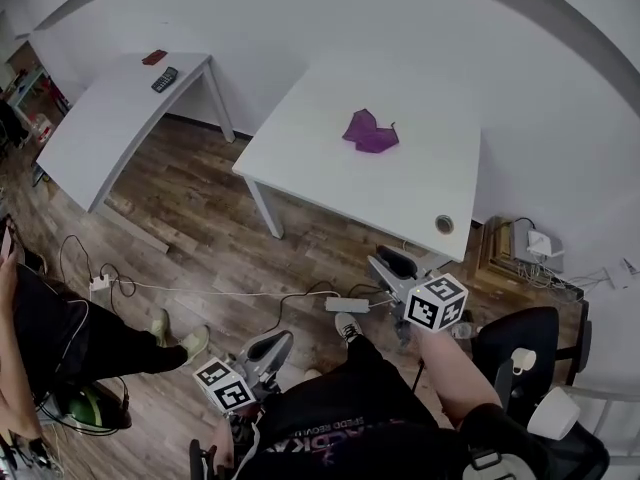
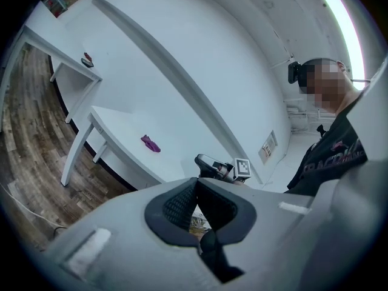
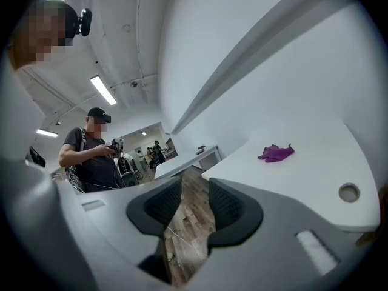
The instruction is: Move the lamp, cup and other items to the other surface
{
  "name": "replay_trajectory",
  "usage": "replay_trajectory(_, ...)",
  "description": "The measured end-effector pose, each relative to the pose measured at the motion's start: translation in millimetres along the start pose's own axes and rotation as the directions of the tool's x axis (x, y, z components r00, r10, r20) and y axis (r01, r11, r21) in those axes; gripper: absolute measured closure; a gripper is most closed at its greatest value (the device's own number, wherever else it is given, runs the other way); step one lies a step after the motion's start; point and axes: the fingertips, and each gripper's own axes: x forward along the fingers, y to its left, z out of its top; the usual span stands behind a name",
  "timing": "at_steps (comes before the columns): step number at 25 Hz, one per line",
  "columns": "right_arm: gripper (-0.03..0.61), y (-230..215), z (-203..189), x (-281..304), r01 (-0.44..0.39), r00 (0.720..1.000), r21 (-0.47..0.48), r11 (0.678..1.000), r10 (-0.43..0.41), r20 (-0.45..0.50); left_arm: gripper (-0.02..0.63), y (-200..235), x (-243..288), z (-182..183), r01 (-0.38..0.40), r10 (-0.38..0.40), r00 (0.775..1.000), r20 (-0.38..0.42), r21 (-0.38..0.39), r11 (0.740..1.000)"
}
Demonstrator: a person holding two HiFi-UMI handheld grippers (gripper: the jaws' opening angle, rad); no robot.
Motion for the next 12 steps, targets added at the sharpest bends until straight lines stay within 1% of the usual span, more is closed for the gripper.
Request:
replay_trajectory(2, 0.426, -20, 12, 16, -0.003, 1.000, -0.030, 1.000, 0.002, -0.016, 0.615, 5, 12, 7, -0.016, 0.016, 1.000, 0.015, -0.003, 1.000)
replay_trajectory(6, 0.410, -64, 34, 51, 0.004, 0.997, -0.126, 0.992, -0.014, -0.074, 0.615, 18, 32, 22, -0.053, 0.054, 0.997, 0.050, -0.009, 0.999)
replay_trajectory(10, 0.398, -116, 57, 92, 0.014, 0.993, -0.157, 0.988, -0.033, -0.116, 0.614, 31, 49, 31, -0.101, 0.103, 0.991, 0.080, -0.033, 0.994)
replay_trajectory(12, 0.388, -145, 66, 113, 0.034, 0.989, -0.184, 0.982, -0.060, -0.136, 0.615, 37, 53, 32, -0.126, 0.131, 0.987, 0.094, -0.051, 0.991)
